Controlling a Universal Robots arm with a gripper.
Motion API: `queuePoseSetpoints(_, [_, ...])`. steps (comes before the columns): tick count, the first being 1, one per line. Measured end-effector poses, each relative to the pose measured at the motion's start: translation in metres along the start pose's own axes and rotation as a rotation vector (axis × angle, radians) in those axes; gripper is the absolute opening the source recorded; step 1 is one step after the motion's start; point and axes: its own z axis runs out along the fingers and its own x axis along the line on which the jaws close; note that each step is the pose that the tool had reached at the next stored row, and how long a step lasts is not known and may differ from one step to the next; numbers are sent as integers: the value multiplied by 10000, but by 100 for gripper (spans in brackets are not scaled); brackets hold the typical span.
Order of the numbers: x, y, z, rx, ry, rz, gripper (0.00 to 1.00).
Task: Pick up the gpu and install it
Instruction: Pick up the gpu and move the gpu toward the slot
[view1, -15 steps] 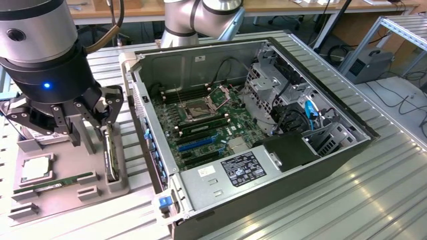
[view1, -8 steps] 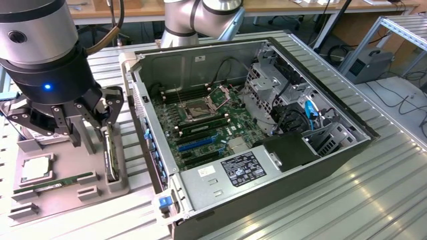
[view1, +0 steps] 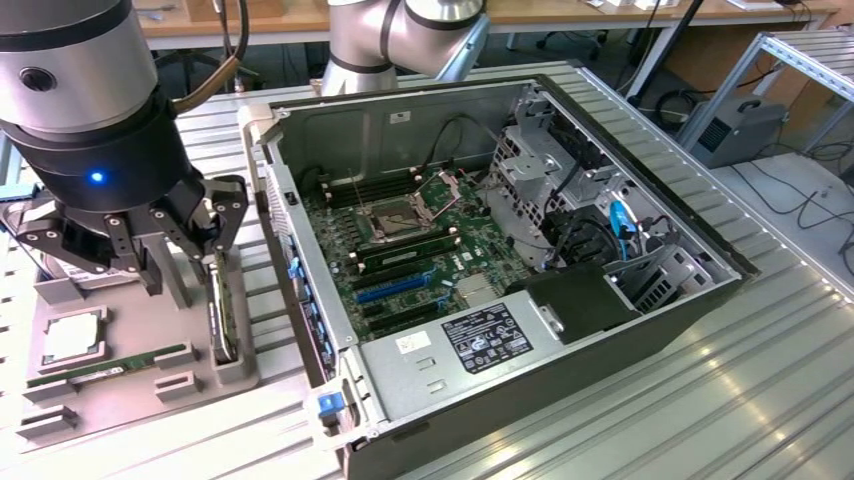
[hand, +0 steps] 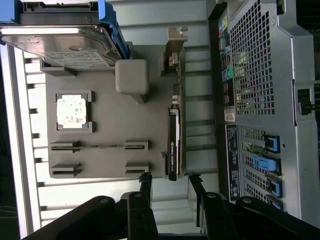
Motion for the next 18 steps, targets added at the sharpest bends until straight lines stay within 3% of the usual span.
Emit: queuePoseSetpoints(18, [1,-1,47,0,0,0,42])
